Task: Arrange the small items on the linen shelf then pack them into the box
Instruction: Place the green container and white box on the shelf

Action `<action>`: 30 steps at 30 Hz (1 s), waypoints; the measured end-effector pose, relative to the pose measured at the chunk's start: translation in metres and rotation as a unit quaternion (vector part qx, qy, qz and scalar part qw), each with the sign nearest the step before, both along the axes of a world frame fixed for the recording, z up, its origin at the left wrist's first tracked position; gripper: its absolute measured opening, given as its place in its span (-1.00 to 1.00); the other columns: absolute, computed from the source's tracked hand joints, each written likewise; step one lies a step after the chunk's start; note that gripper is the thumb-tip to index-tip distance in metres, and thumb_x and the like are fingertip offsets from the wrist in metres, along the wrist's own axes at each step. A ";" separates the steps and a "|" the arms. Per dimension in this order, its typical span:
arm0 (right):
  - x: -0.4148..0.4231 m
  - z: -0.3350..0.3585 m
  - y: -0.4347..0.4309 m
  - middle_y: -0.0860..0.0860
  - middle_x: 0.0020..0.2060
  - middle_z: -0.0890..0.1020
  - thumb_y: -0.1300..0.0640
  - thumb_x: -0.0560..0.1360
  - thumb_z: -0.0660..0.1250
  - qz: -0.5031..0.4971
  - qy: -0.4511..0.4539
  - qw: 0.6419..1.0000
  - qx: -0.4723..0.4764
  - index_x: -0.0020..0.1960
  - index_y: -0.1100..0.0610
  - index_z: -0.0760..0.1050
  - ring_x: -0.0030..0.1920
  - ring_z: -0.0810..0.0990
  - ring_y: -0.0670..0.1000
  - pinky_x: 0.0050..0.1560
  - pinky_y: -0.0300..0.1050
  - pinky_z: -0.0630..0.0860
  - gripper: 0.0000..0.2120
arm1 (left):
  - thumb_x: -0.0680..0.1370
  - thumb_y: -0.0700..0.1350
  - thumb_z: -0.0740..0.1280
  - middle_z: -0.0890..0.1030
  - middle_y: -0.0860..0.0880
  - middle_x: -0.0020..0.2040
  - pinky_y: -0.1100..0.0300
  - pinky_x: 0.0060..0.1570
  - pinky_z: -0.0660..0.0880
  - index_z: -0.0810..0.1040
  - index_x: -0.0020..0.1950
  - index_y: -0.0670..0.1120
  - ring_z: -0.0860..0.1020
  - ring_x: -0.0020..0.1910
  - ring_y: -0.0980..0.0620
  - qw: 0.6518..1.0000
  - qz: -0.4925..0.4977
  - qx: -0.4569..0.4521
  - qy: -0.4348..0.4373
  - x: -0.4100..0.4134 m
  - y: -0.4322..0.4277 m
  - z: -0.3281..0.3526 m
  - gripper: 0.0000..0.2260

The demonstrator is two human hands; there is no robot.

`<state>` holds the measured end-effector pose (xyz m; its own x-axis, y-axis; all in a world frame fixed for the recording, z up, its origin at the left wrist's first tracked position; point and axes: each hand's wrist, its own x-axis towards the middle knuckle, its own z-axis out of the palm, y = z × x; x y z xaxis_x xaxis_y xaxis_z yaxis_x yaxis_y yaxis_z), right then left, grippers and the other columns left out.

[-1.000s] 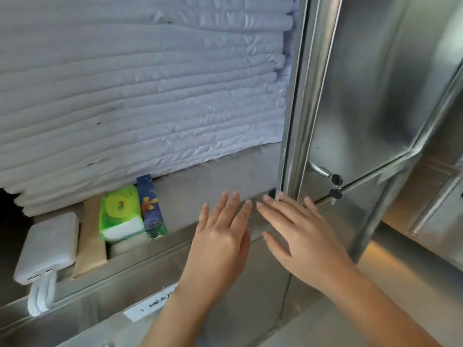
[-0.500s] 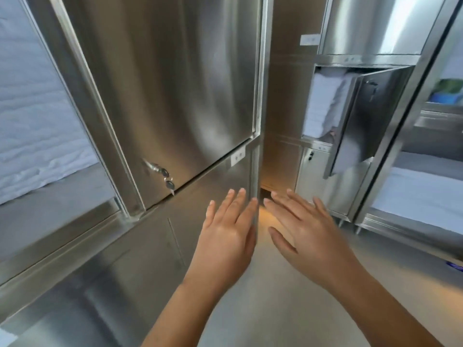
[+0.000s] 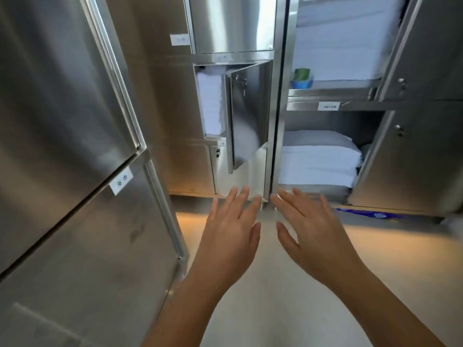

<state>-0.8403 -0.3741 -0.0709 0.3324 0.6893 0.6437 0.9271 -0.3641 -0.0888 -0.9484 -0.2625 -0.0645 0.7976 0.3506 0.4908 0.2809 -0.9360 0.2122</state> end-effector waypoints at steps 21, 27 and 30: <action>0.138 0.002 0.122 0.12 0.15 0.60 0.13 0.28 0.55 -0.180 0.013 0.983 -0.024 0.17 0.17 0.57 0.17 0.55 0.20 0.08 0.31 0.42 -0.52 | 0.63 -0.05 0.10 0.08 0.00 0.52 0.16 0.32 -0.34 0.12 0.51 0.01 -0.06 0.51 0.03 0.985 -0.174 0.004 0.004 0.185 0.156 0.001 -0.56; 0.191 -0.003 0.129 0.13 0.16 0.59 0.14 0.29 0.53 -0.209 0.023 0.977 -0.025 0.18 0.17 0.56 0.19 0.54 0.21 0.08 0.32 0.42 -0.53 | 0.64 0.01 -0.02 -0.06 0.06 0.54 0.20 0.28 -0.41 -0.02 0.53 0.08 -0.18 0.50 0.08 0.981 -0.187 0.006 0.042 0.243 0.164 -0.008 -0.55; 0.228 -0.005 0.127 0.14 0.16 0.59 0.14 0.29 0.54 -0.215 0.026 0.976 -0.028 0.17 0.18 0.57 0.19 0.53 0.22 0.07 0.33 0.41 -0.54 | 0.64 0.02 -0.04 -0.09 0.05 0.54 0.18 0.30 -0.41 -0.06 0.53 0.08 -0.21 0.49 0.07 0.980 -0.193 0.007 0.050 0.284 0.162 -0.012 -0.55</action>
<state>-0.6119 -0.2469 -0.0759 0.6289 0.5128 0.5844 0.6830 -0.7235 -0.1001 -0.6641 -0.1002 -0.0765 0.9140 0.0077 0.4056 -0.0751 -0.9793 0.1879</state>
